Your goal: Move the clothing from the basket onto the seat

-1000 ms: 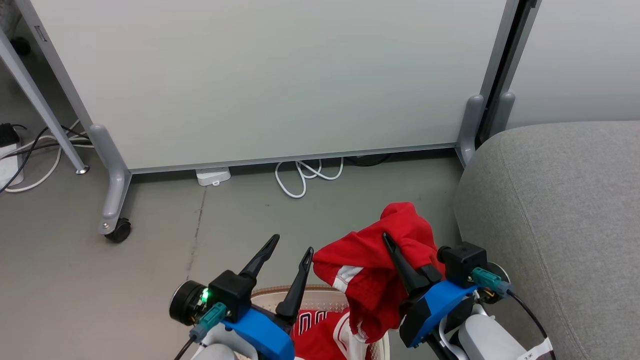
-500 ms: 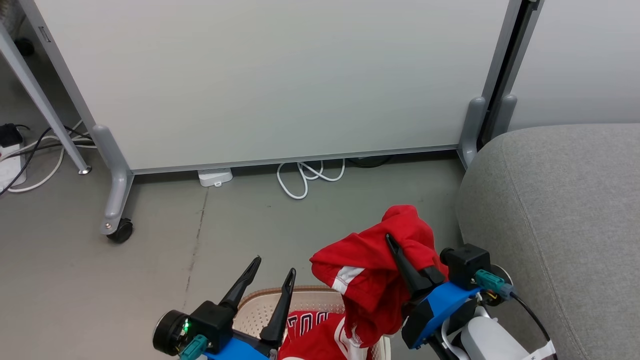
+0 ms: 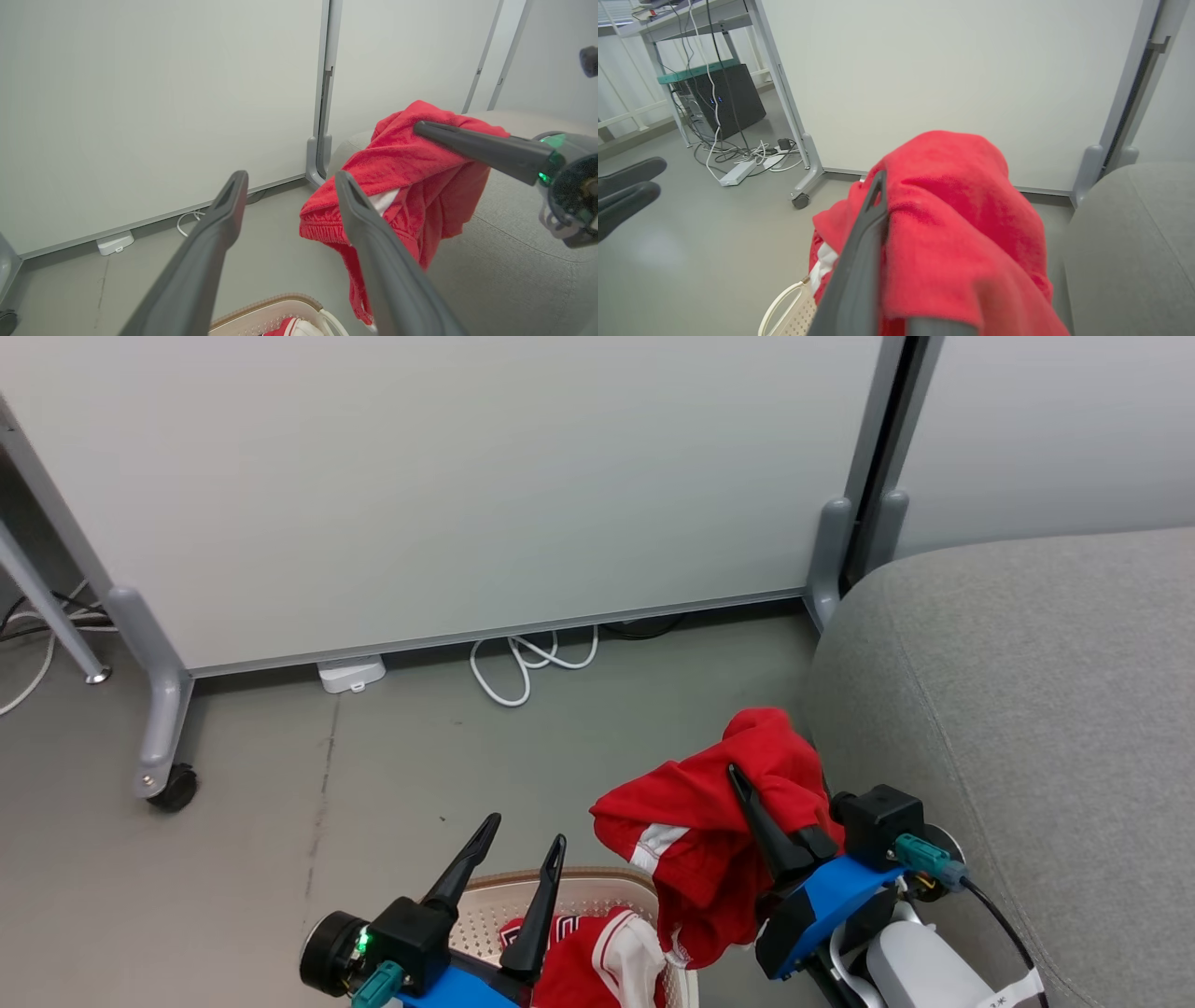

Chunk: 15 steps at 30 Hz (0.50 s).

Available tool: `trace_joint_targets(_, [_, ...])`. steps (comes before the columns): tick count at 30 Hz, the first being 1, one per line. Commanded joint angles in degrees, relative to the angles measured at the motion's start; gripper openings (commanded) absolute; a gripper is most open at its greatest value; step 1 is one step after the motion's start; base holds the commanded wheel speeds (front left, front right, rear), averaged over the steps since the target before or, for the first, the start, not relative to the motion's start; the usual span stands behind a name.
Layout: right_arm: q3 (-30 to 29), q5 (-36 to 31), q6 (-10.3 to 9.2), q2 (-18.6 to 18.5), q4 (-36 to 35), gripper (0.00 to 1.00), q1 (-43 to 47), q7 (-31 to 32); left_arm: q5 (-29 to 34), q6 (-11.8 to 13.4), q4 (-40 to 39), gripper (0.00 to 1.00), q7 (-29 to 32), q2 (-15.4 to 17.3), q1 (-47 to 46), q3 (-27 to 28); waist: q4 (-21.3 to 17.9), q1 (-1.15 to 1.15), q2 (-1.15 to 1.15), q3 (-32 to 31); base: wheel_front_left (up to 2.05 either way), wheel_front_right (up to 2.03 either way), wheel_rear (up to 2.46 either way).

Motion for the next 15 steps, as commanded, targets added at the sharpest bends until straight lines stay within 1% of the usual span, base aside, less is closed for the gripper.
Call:
trace_joint_targets(1, [-0.3,-0.4,0.03,-0.2,-0.3,0.00,0.2,0.1,0.4,-0.3,0.1,1.00,-0.2,-0.3,0.3,0.2,-1.7,0.00,0.00,0.4,0.00,0.00,0.00])
trace_joint_targets(6, [-1.0,-0.9,0.03,-0.2,-0.5,0.00,0.0,0.2,1.0,-0.7,-0.2,1.00,-0.2,-1.4,0.1,0.3,-5.5,0.00,0.00,1.0,0.00,0.00,0.00])
trace_joint_targets(15, [-1.9,-1.5,0.03,-0.2,-1.3,0.00,-0.4,0.3,1.5,-0.9,0.0,1.00,-0.3,-1.6,-1.8,0.1,-12.9,0.00,0.00,2.7,0.00,0.00,0.00])
